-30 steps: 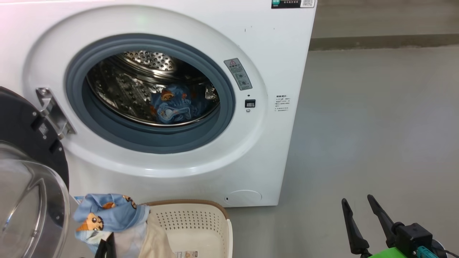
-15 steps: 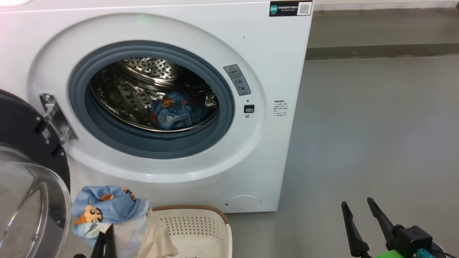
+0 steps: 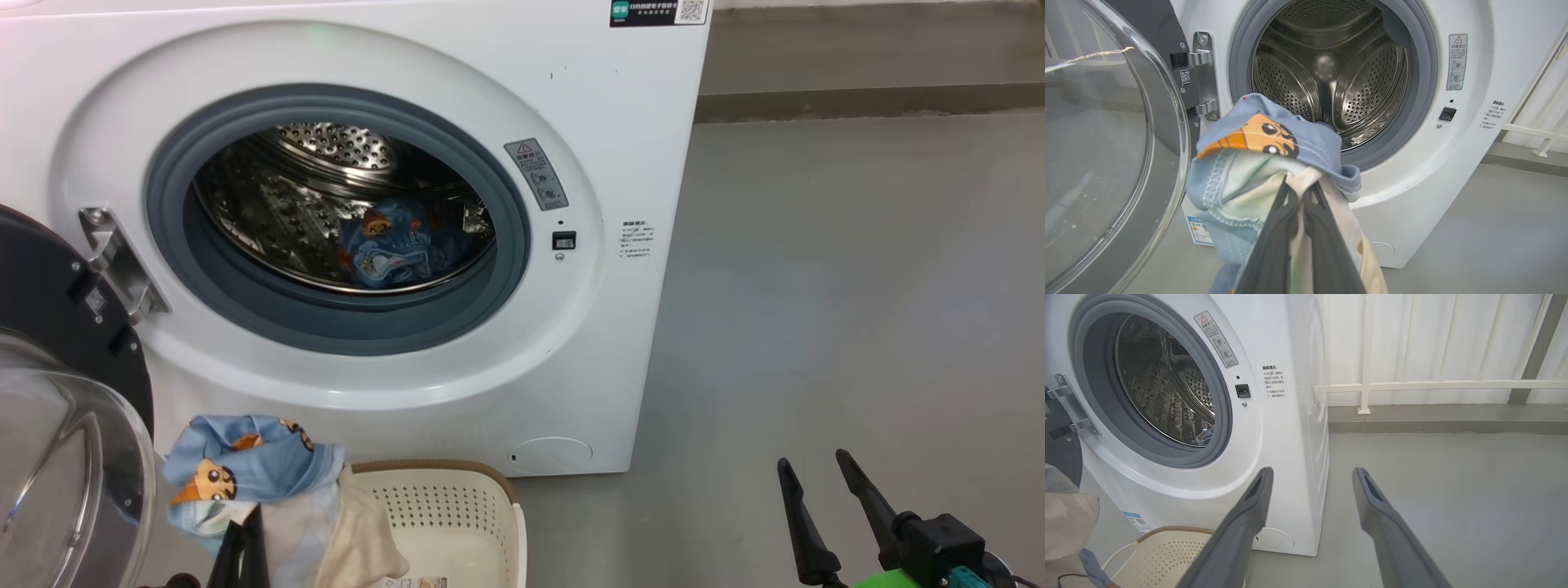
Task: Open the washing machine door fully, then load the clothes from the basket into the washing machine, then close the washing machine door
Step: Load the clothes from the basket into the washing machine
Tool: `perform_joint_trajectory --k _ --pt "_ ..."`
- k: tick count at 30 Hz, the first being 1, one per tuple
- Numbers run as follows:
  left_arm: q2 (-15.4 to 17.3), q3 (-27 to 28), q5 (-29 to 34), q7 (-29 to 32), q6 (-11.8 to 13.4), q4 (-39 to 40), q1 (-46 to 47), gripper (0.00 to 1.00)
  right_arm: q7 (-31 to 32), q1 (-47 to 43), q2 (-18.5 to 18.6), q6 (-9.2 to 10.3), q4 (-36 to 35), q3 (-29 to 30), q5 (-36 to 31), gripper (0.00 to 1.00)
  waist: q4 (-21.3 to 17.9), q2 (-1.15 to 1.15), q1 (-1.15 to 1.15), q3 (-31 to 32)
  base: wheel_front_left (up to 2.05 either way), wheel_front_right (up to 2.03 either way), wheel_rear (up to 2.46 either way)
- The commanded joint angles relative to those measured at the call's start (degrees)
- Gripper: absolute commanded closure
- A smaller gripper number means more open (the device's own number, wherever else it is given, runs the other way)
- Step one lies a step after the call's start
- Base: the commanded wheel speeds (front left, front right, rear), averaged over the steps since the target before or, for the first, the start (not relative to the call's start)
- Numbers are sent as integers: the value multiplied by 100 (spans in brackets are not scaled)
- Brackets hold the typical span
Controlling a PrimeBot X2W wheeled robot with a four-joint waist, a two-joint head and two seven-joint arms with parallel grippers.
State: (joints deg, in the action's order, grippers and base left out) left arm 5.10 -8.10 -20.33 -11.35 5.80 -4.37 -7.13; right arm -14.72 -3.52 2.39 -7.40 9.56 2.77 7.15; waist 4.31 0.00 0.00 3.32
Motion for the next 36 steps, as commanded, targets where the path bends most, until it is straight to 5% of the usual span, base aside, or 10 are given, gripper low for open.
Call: perform_joint_trajectory --k 1,15,25,36 --pt "79 168 -10 -24 27 189 88 100 -28 150 49 -9 -158 -127 12 0 -1 0 0 -15 0 0 0" --pt "50 30 -128 74 -27 75 446 100 -28 285 49 -9 -138 -235 85 0 -100 0 0 -114 0 0 0" --pt "1 66 -307 66 -63 -422 1321 100 -28 480 49 -9 -250 -379 245 0 -519 0 0 -496 0 0 0" --pt "537 468 -376 38 -176 -1284 2751 100 -28 953 49 -9 -593 -619 494 0 -1295 0 0 -1477 0 0 0"
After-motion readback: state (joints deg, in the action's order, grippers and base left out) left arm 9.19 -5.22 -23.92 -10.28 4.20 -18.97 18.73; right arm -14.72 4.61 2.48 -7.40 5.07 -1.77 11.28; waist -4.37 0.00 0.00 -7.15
